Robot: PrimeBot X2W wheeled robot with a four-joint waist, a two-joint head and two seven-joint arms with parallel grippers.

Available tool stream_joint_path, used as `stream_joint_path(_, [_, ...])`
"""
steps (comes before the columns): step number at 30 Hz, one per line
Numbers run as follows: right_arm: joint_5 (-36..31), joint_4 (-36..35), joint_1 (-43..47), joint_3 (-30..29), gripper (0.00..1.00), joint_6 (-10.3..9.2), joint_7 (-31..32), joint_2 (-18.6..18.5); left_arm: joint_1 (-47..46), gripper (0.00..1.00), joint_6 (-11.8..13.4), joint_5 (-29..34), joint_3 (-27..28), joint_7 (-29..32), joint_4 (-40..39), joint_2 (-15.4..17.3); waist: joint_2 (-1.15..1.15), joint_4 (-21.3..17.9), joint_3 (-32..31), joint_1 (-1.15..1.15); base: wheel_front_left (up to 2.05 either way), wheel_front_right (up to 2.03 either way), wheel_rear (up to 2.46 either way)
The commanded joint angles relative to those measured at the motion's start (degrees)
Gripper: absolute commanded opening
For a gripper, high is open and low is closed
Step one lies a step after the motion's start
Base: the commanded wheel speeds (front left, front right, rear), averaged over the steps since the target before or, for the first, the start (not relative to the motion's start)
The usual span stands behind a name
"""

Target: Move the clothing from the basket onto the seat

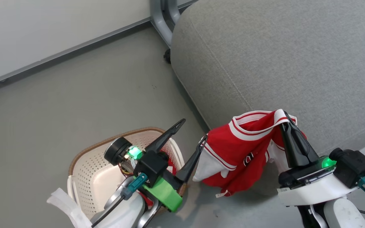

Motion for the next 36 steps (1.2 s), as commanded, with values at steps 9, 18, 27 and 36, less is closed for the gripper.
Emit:
stream_joint_path(9, [2.0,-3.0,0.4,-2.1,0.00,-0.06,-0.3,1.7,-0.7,1.00,-0.6,0.3,-0.5,0.0,0.6,0.3,0.16,-8.5,7.2,0.00,0.00,0.00,0.00])
stream_joint_path(18, [4.5,-7.4,-12.9,-9.1,0.00,-0.06,-0.3,-0.6,-5.4,1.00,-0.6,0.7,-4.5,0.0,-0.5,2.6,0.16,-8.4,14.2,0.00,0.00,0.00,0.00])
stream_joint_path(27, [8.4,0.9,-35.7,-16.7,0.00,-0.06,-0.2,-12.2,-9.3,1.00,-0.6,0.5,-4.9,0.0,-1.9,4.3,0.16,-5.0,20.6,0.00,0.00,0.00,0.00])
stream_joint_path(36, [12.7,13.9,-53.7,-19.1,0.00,-0.06,-0.2,-21.0,-13.1,1.00,-0.6,0.8,-6.5,0.0,-2.4,5.0,0.16,-1.6,27.2,0.00,0.00,0.00,0.00])
